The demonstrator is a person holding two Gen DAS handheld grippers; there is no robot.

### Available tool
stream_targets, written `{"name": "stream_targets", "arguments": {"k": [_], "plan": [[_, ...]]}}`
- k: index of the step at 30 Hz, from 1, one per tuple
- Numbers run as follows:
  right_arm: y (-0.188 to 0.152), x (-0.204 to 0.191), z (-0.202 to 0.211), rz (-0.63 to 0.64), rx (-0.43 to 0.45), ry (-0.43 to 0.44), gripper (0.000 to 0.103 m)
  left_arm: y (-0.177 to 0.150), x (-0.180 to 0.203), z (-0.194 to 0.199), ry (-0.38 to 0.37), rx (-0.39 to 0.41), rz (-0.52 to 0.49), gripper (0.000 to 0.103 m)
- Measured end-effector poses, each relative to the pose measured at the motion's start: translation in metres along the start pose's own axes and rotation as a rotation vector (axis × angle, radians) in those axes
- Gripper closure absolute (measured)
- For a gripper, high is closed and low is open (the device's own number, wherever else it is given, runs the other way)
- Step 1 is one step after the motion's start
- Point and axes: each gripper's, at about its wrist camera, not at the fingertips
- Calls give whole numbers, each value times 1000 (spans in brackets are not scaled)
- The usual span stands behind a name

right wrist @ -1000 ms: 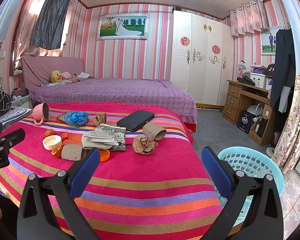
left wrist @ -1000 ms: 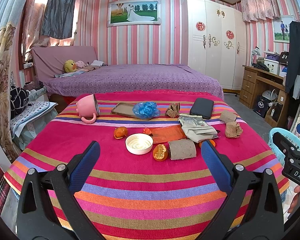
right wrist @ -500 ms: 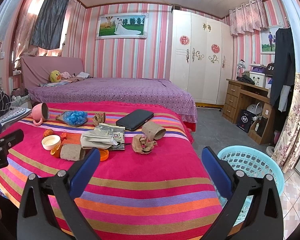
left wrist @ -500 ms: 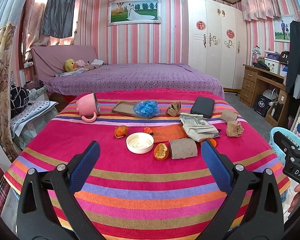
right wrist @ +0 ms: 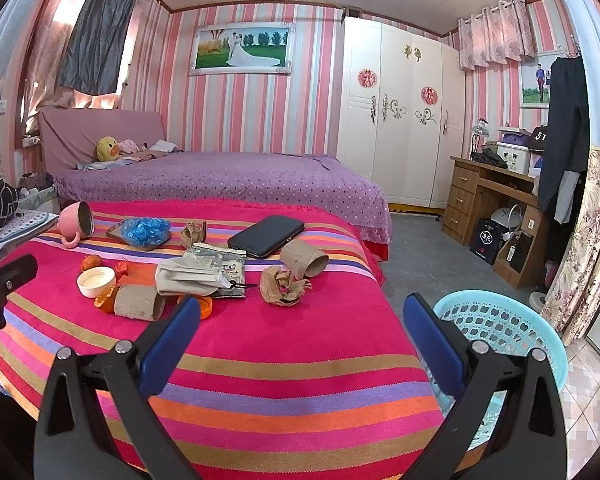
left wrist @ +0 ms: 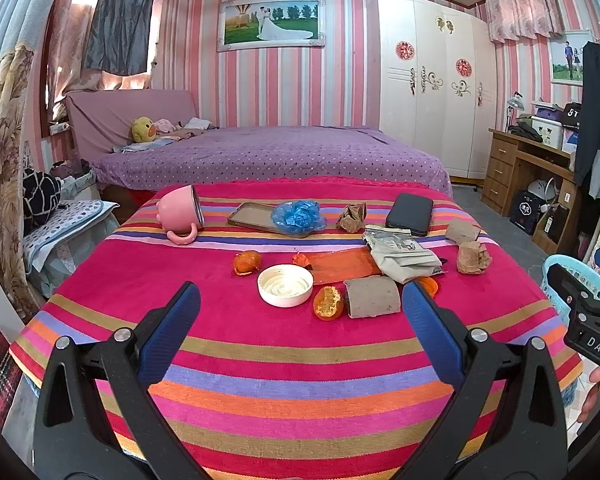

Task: Collect trash
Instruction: 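Grasp the crumpled brown paper with the right tool while the left tool grasps the white lid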

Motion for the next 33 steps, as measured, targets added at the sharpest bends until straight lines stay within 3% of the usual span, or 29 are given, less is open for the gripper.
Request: {"name": "stream_targets", "arguments": {"k": [12, 22, 33], "plan": [[28, 2, -13, -35, 4, 18, 4, 16, -12, -7, 36, 3, -9, 5], [67, -13, -50, -14, -12, 30, 4, 45, -25, -27, 47, 12, -20, 5], [39, 4, -87, -12, -63, 12, 4, 31, -45, -69, 60, -58, 11, 5]]}}
Point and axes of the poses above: each gripper's, at about its wrist camera, not at the fingertips, and z roughly against the way its jaws point, x to its right, y to its top, and after that the axes turned 6 degrees about -z, right-handed
